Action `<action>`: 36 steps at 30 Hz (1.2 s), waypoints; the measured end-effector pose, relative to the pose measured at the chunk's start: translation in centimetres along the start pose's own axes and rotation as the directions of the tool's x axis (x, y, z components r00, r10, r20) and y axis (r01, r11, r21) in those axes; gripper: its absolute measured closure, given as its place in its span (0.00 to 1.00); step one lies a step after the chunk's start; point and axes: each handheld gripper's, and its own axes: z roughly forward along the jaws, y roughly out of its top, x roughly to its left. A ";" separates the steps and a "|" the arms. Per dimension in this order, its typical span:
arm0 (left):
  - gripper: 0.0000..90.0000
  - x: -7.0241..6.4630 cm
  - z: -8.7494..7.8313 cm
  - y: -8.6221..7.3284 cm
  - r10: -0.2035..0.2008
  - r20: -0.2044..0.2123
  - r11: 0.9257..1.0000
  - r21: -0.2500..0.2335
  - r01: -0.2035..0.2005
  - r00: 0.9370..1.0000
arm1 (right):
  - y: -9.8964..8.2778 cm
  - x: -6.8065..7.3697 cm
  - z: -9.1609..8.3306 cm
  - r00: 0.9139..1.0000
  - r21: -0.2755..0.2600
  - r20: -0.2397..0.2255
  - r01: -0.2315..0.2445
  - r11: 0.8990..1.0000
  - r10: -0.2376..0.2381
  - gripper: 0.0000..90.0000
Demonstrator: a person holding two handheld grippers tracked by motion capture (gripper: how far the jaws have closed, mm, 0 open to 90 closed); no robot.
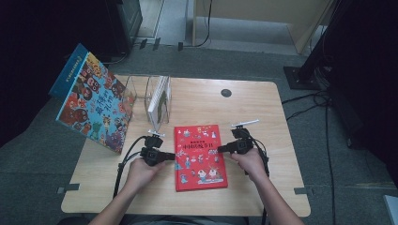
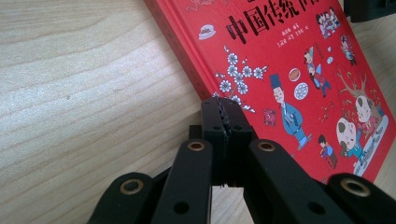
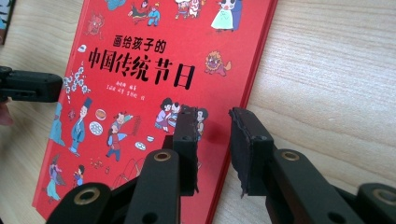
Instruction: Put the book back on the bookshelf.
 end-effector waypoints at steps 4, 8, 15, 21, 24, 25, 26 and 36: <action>1.00 0.0 0.0 0.0 0.007 -0.002 1.000 -0.002 -0.007 1.000 | 0.2 -0.2 0.1 1.000 0.007 -0.006 -0.009 1.000 0.009 0.81; 1.00 0.0 0.0 -0.1 0.005 -0.001 1.000 -0.004 -0.005 1.000 | 0.3 -0.6 0.6 1.000 0.025 0.000 -0.014 1.000 0.015 0.81; 1.00 0.0 0.0 -0.1 -0.001 0.002 1.000 -0.006 0.001 1.000 | 0.8 -1.3 0.9 0.996 0.046 -0.045 -0.080 0.996 0.082 0.80; 1.00 -0.1 0.0 -0.1 -0.001 -0.004 1.000 -0.006 0.001 1.000 | 1.3 -0.7 -0.1 0.994 0.054 -0.060 -0.087 0.995 0.090 0.83; 1.00 -0.1 0.1 -0.1 -0.005 0.006 1.000 -0.005 0.005 1.000 | 1.8 0.1 -1.6 0.992 0.015 -0.107 -0.062 0.998 0.064 0.84; 1.00 -0.2 0.2 -0.1 -0.008 0.011 1.000 -0.004 0.008 1.000 | 2.1 0.6 -2.1 0.992 0.005 -0.116 -0.048 0.999 0.048 0.83; 1.00 -0.2 0.2 -0.1 -0.007 0.018 1.000 -0.002 0.007 1.000 | 2.5 1.4 -2.8 0.994 0.000 -0.105 -0.021 1.000 0.021 0.82; 1.00 -0.7 0.6 -0.2 -0.009 0.052 1.000 -0.012 0.010 0.999 | 5.6 9.1 -5.9 0.978 0.016 -0.064 0.199 0.980 -0.198 0.74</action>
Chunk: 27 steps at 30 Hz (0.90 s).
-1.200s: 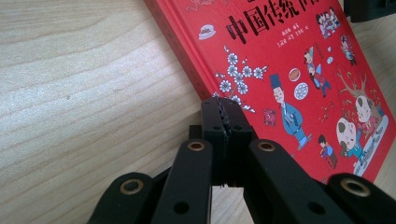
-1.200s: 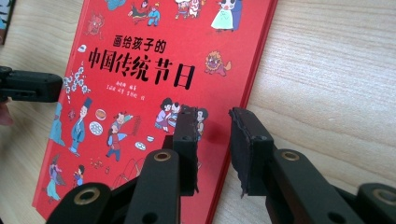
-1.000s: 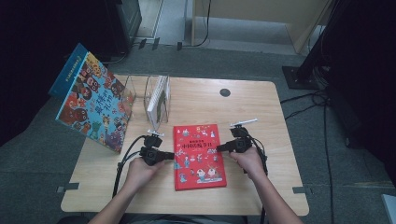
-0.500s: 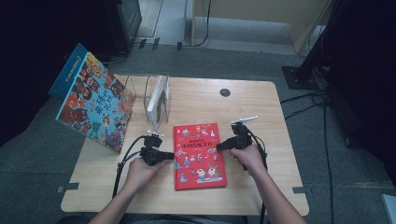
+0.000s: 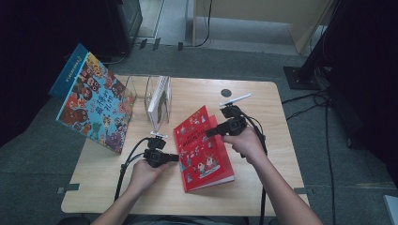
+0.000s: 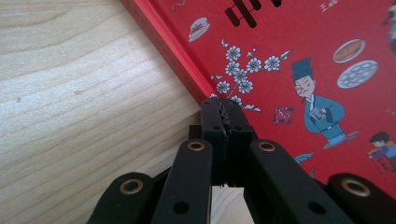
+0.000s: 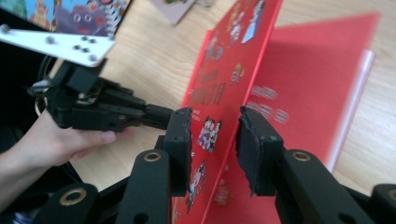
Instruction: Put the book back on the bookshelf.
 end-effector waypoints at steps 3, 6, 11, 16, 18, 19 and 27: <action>0.99 0.1 0.0 0.0 -0.004 0.005 1.000 -0.003 0.004 1.000 | 1.0 1.7 0.7 0.998 0.052 0.035 0.047 0.998 -0.049 0.74; 0.97 0.2 -0.1 0.0 -0.001 0.006 1.000 -0.005 0.001 1.000 | 1.7 2.8 2.1 0.995 0.106 0.055 0.073 0.992 -0.080 0.77; 0.79 0.6 -0.6 0.3 0.011 0.043 1.000 -0.001 -0.011 0.999 | 2.8 3.3 2.8 0.993 0.158 0.058 0.090 0.983 -0.100 0.89; 0.62 1.1 -1.7 0.5 0.007 0.073 0.999 -0.047 -0.003 0.997 | 3.3 3.2 2.3 0.997 0.183 0.046 0.058 0.981 -0.068 0.95; 0.55 1.3 -2.0 0.5 -0.007 0.058 0.999 -0.052 0.010 0.998 | 3.4 3.1 1.9 0.997 0.200 0.042 0.060 0.978 -0.070 0.99; 0.53 1.3 -2.1 0.5 -0.009 0.059 0.998 -0.055 0.012 0.998 | 3.4 3.2 1.7 0.996 0.209 0.047 0.063 0.976 -0.075 0.99; 0.44 0.8 -2.9 0.8 0.020 0.080 0.994 -0.109 -0.012 0.997 | 4.5 3.7 -1.0 0.992 0.183 0.044 0.108 0.977 -0.118 0.99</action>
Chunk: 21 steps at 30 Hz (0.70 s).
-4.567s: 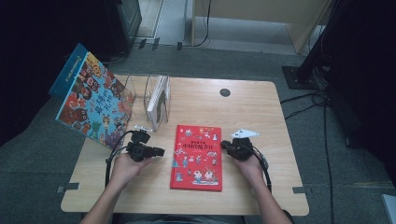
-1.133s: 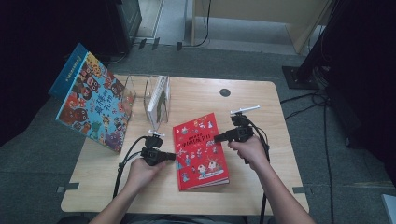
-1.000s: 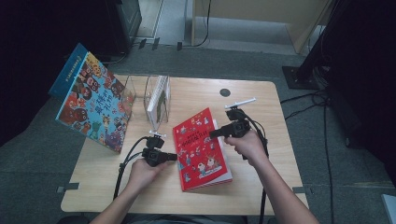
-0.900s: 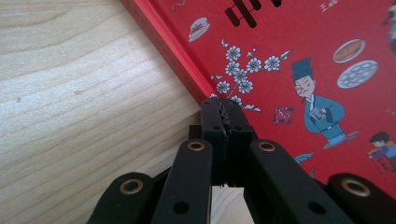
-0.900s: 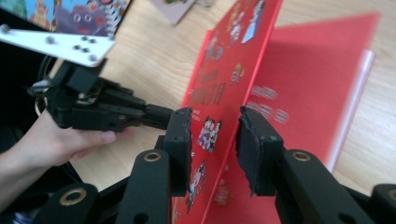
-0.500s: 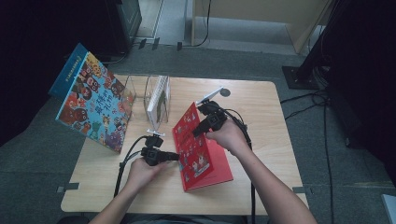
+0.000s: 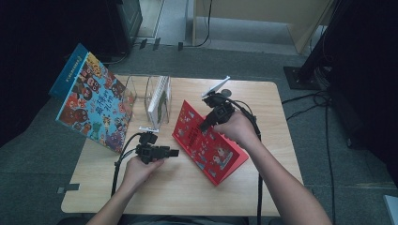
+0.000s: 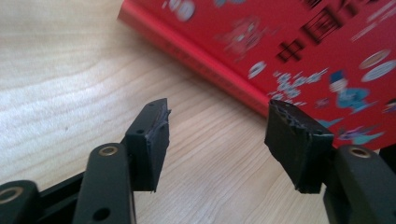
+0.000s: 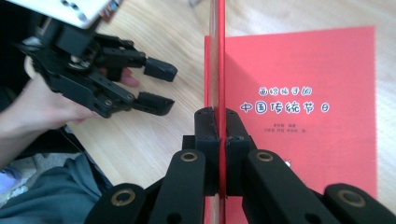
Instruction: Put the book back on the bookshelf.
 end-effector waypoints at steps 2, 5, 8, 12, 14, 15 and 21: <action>0.42 -0.3 -0.1 0.2 0.019 -0.008 1.000 -0.013 -0.019 1.000 | 0.2 0.1 -0.9 1.000 -0.008 -0.003 0.002 1.000 -0.002 0.99; 0.41 -0.7 -0.1 0.5 0.030 0.008 0.999 -0.018 -0.030 1.000 | 0.5 0.3 -2.4 1.000 -0.028 -0.003 0.011 1.000 -0.011 0.99; 0.40 -1.4 0.0 1.1 0.043 0.025 0.999 -0.033 -0.042 0.999 | 0.6 0.6 -3.4 1.000 -0.047 -0.003 0.026 0.999 -0.026 0.99; 0.38 -2.3 0.3 2.1 0.042 0.062 0.998 -0.050 -0.039 0.997 | 0.8 1.1 -4.3 0.999 -0.055 -0.025 0.042 0.998 -0.044 0.99; 0.38 -2.7 0.4 2.5 0.047 0.080 0.997 -0.058 -0.042 0.996 | 0.9 1.5 -4.6 0.998 -0.057 -0.031 0.054 0.997 -0.056 0.99; 0.37 -2.7 0.3 2.6 0.051 0.098 0.997 -0.060 -0.045 0.994 | 0.9 1.7 -4.9 0.997 -0.060 -0.037 0.060 0.996 -0.063 0.99; 0.28 -3.0 0.1 3.3 0.021 0.171 0.996 -0.091 -0.005 0.985 | 0.4 2.0 -5.3 0.994 -0.092 -0.084 0.067 0.994 -0.075 0.98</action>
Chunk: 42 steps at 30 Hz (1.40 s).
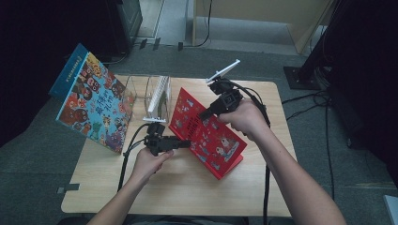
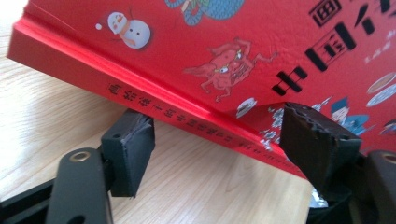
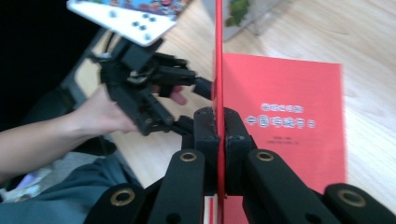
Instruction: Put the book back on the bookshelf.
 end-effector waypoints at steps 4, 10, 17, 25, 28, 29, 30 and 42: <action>0.20 -0.4 -0.5 0.5 -0.006 0.008 1.000 -0.021 0.006 1.000 | -1.0 0.0 -0.2 0.999 -0.053 -0.037 0.026 0.998 -0.028 0.97; 0.16 -0.9 -1.3 1.6 0.062 0.029 0.995 -0.074 -0.060 0.998 | -2.8 -0.4 -1.4 0.987 -0.187 -0.110 0.093 0.978 -0.115 0.95; 0.15 -1.4 -1.9 2.4 0.166 0.050 0.986 0.005 -0.167 0.985 | -4.3 0.2 -1.6 0.958 -0.232 -0.141 0.212 0.949 -0.248 0.93; 0.27 -1.0 -3.1 3.2 0.115 0.097 0.993 0.018 -0.117 0.989 | -5.8 -1.7 -1.5 0.959 -0.303 -0.179 0.160 0.939 -0.221 0.98; 0.09 -1.0 -2.3 3.4 0.109 0.076 0.992 0.049 -0.112 0.991 | -5.8 -2.0 -0.9 0.962 -0.295 -0.188 0.138 0.945 -0.199 0.98; 0.03 -1.0 -2.1 3.3 0.116 0.075 0.992 0.050 -0.120 0.990 | -5.7 -2.0 -0.7 0.961 -0.292 -0.192 0.138 0.947 -0.199 0.98; 0.01 -1.2 -2.0 3.2 0.121 0.060 0.992 0.033 -0.123 0.991 | -5.6 -1.9 -0.5 0.962 -0.282 -0.190 0.140 0.949 -0.199 0.98; 0.51 -0.1 -4.4 3.4 0.138 0.182 0.990 -0.007 -0.139 0.974 | -6.0 -3.6 -0.7 0.960 -0.255 -0.176 0.167 0.952 -0.216 0.99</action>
